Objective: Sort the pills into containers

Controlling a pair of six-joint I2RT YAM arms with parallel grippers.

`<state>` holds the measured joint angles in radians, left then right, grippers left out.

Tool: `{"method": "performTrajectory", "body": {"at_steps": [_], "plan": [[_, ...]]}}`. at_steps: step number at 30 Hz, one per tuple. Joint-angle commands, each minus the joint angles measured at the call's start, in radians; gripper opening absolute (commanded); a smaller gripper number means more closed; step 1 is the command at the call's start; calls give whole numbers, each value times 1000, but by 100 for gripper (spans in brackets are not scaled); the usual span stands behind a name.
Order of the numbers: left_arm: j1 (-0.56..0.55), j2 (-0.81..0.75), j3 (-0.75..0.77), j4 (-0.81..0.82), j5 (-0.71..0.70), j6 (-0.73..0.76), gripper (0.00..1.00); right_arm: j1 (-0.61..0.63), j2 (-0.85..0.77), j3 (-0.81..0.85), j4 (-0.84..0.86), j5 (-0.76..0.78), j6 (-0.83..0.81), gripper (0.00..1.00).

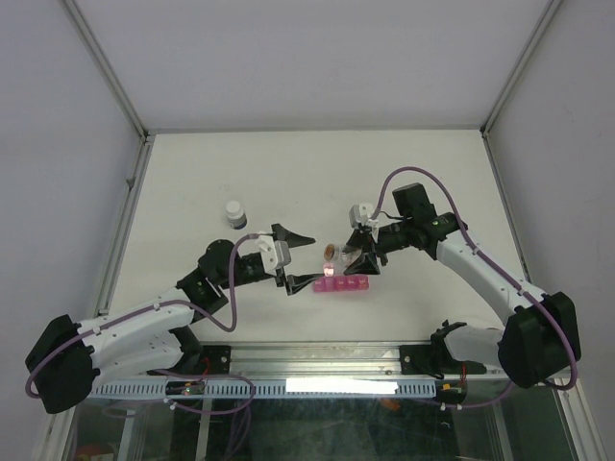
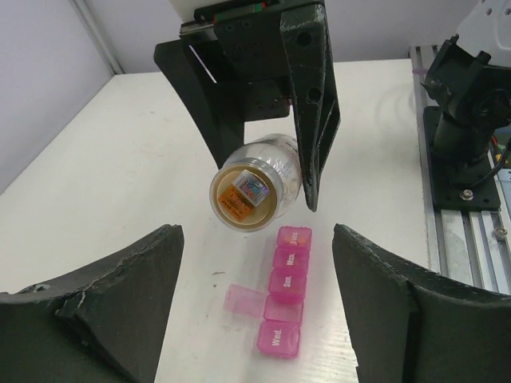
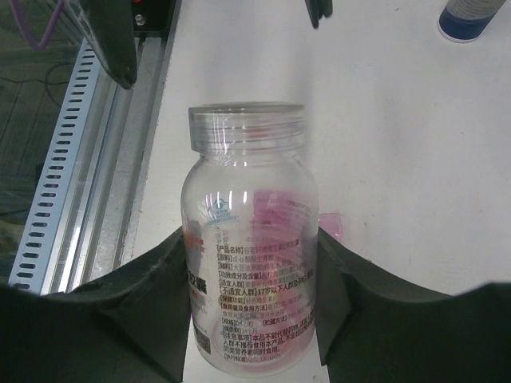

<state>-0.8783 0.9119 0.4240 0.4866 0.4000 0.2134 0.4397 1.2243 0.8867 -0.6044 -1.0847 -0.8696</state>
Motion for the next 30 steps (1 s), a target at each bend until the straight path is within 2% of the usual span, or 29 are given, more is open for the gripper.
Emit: {"method": "performTrajectory", "body": {"at_steps": [1, 5, 11, 17, 26, 30], "plan": [[9, 82, 91, 14, 80, 33, 76, -1, 4, 47, -1, -17, -26, 0], [9, 157, 129, 19, 50, 22, 86, 2, 2, 47, -1, -14, -27, 0], [8, 209, 158, 35, 62, 15, 84, 9, 6, 45, -3, -14, -28, 0], [25, 226, 168, 36, 116, 2, 72, 14, 7, 45, -4, -12, -28, 0], [41, 260, 197, 20, 178, -18, 61, 22, 12, 46, -7, -9, -30, 0], [48, 276, 210, 15, 189, -35, 51, 24, 13, 46, -8, -6, -29, 0]]}}
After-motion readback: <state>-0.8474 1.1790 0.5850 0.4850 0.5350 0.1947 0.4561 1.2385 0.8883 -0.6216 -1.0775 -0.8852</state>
